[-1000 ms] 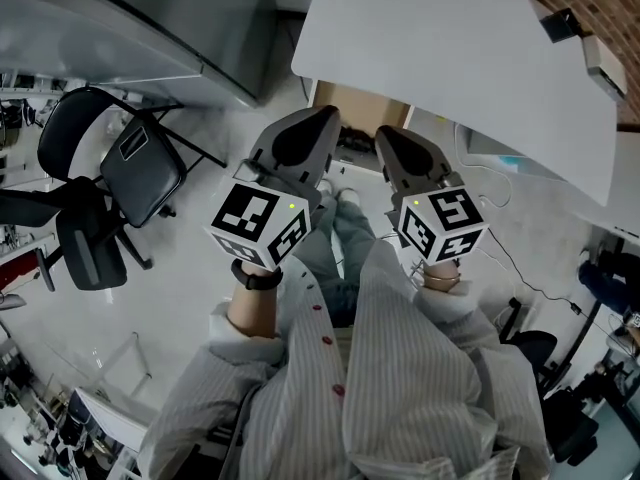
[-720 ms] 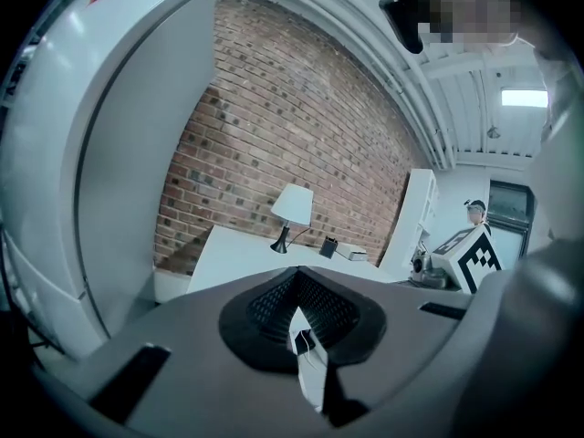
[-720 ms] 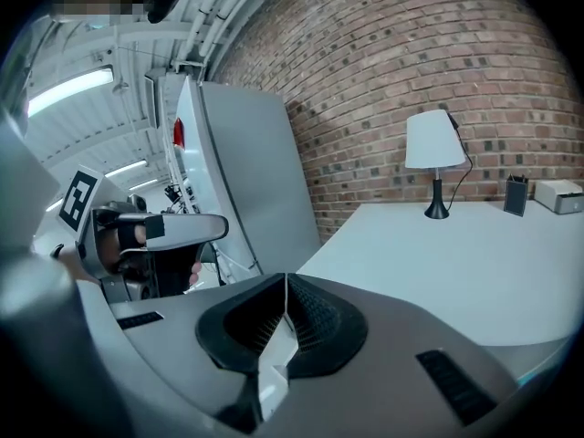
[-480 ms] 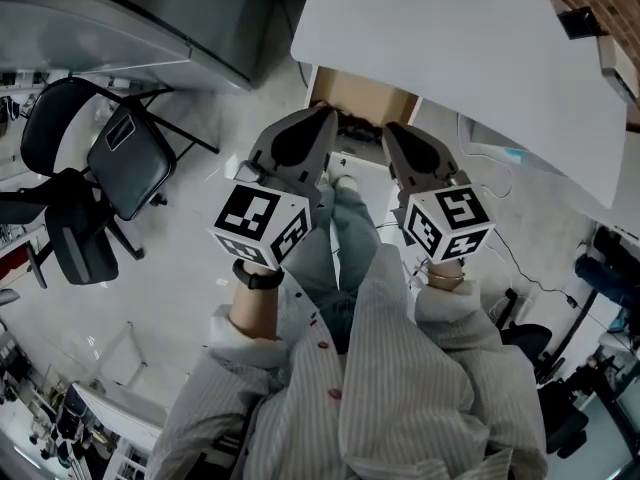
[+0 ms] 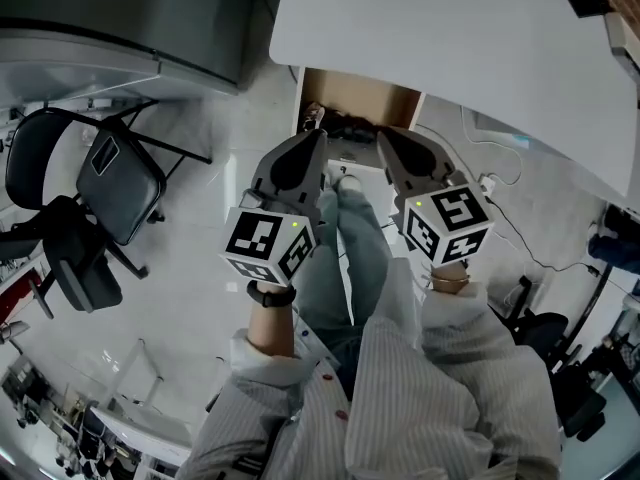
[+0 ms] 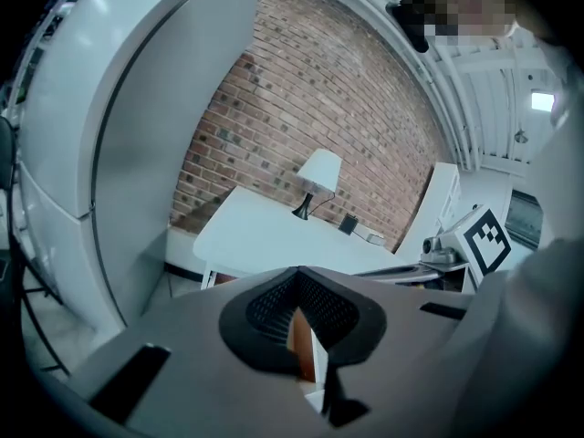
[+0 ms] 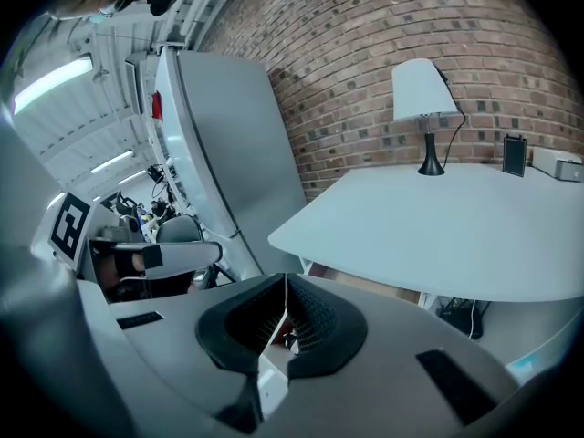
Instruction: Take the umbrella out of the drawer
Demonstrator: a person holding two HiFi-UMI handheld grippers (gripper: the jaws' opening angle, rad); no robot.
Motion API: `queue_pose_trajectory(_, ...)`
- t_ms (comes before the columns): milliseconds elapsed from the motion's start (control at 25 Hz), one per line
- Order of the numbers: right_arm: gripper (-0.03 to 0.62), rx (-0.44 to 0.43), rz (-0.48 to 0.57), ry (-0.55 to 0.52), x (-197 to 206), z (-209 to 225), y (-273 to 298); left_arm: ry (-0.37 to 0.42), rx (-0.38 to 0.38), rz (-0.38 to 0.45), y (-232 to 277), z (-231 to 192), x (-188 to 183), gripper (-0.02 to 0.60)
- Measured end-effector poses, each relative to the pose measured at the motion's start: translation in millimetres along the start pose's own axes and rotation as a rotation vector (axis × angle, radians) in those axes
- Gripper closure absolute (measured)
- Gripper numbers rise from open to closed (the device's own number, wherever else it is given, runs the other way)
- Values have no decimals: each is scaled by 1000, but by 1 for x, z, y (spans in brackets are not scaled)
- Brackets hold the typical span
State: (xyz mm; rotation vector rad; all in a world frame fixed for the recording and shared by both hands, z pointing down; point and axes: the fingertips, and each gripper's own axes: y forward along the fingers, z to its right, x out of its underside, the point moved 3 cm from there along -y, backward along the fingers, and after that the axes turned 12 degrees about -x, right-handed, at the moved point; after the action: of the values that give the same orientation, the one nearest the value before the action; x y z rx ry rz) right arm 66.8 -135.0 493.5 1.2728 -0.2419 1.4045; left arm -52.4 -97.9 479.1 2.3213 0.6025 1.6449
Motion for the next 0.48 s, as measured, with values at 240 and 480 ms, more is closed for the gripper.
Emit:
queue_pose_trajectory(240,557,-2,-68,-20,35,21,23,12,-13,-82,24,-7,54,572)
queue_pose_trajectory(480,557,-12,-139,-7,74,32,45,9,-17,-166,43,-14,103,572)
